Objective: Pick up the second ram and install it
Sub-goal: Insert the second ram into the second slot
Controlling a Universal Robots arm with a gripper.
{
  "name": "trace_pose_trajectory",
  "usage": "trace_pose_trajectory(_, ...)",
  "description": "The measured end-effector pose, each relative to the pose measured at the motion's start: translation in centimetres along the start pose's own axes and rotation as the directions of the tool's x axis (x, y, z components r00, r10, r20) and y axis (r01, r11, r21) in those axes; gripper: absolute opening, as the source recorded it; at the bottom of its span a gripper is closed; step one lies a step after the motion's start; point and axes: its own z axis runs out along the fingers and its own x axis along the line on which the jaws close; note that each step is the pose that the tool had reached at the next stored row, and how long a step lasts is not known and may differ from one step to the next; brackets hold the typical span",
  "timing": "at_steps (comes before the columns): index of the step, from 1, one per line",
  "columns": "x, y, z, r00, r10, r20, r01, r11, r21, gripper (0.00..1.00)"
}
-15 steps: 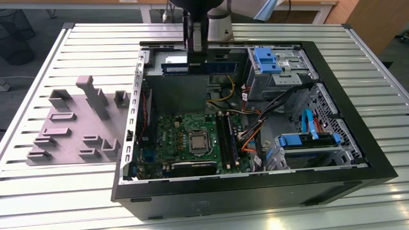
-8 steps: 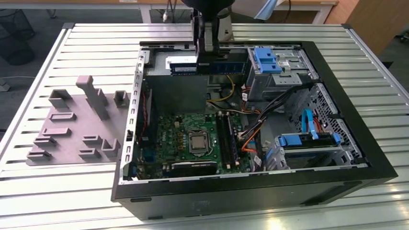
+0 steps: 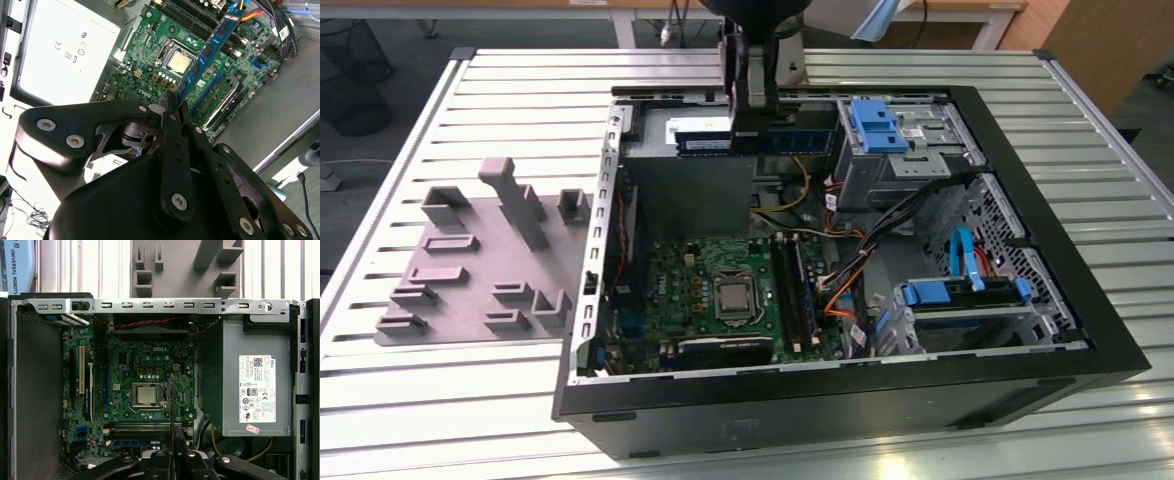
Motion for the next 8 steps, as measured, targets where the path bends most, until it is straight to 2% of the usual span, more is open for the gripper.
trace_pose_trajectory(8,0.0,-0.01,0.01,1.0,0.01,0.0001,-0.01,1.0,0.0002,0.14)
